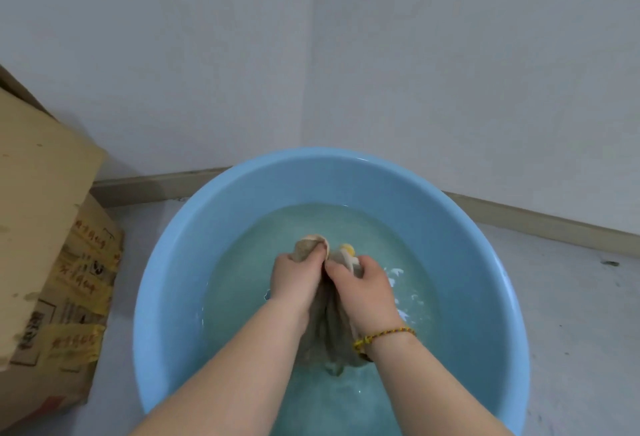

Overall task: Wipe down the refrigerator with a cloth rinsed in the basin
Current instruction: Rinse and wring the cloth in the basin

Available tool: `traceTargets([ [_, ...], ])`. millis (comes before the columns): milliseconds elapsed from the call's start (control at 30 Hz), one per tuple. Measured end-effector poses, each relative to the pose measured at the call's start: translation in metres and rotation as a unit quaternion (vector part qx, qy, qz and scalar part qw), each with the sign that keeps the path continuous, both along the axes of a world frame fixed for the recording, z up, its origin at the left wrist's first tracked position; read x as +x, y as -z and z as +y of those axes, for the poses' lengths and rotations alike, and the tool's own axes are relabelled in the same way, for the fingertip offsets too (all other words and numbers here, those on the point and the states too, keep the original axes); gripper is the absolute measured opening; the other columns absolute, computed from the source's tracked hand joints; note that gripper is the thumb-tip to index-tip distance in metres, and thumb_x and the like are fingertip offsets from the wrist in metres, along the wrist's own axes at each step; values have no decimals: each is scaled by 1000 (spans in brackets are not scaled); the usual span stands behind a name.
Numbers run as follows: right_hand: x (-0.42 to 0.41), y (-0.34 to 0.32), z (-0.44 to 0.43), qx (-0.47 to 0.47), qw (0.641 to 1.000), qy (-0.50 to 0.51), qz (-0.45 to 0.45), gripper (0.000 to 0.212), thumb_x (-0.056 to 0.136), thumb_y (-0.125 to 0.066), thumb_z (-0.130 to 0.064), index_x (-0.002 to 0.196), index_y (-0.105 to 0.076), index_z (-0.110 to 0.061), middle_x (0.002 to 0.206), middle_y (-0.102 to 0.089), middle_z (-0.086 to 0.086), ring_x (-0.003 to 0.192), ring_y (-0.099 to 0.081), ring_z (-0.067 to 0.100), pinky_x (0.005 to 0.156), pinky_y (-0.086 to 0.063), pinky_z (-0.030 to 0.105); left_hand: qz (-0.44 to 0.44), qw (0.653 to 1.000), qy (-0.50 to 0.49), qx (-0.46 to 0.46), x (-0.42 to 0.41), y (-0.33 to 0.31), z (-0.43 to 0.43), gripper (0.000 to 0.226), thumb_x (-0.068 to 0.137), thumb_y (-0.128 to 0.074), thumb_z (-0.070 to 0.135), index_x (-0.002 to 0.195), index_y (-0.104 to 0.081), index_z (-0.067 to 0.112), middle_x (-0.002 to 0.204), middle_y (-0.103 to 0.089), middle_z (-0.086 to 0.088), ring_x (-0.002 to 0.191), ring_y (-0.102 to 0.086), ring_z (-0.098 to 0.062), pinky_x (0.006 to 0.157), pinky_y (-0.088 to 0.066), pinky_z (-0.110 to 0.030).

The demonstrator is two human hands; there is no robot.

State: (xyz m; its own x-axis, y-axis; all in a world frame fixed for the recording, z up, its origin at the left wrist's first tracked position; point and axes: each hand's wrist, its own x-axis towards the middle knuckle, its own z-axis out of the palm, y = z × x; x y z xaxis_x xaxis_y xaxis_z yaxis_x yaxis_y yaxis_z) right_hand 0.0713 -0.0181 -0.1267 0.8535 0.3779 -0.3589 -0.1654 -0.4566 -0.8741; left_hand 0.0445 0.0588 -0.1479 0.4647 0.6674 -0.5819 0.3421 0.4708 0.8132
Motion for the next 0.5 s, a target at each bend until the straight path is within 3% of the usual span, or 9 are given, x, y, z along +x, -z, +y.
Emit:
traceTargets([
  [100,-8,0,6,10,999,18,-48,36,88,-55,-33,60,-39,-19,56,-44,-7,52,-42,6,51,-34,20,-24,999,17,23,1,-10,-9,24,87,-52,28,71,-61,12,82,-65,-10,83,-62,-28,80,-49,-37],
  [200,9,4,9,-15,999,31,-37,37,94,-45,-30,59,-43,-16,64,-48,0,71,-45,21,64,-33,27,-49,996,61,37,0,-19,-23,31,93,-46,30,65,-56,20,87,-63,-6,89,-60,-23,86,-46,-33],
  [367,-2,-2,1,-16,997,-39,-65,44,95,-43,-25,53,-36,-19,53,-38,-6,52,-36,9,48,-29,21,-44,998,45,14,4,-14,-11,32,93,-43,26,66,-54,13,73,-58,-6,79,-55,-23,70,-43,-30],
  [433,-2,-2,1,-40,994,-65,-81,45,95,-43,-27,52,-33,-20,53,-36,-6,53,-36,11,49,-28,23,-48,996,60,-34,1,-11,-7,30,93,-44,28,71,-57,12,83,-61,-12,84,-57,-25,80,-47,-32],
  [500,8,-1,5,-68,992,-69,-78,44,96,-42,-29,53,-35,-18,62,-46,2,67,-43,20,60,-31,28,-46,990,111,-67,-2,-12,-9,31,93,-43,36,87,-62,11,99,-64,-15,96,-61,-28,93,-47,-40],
])
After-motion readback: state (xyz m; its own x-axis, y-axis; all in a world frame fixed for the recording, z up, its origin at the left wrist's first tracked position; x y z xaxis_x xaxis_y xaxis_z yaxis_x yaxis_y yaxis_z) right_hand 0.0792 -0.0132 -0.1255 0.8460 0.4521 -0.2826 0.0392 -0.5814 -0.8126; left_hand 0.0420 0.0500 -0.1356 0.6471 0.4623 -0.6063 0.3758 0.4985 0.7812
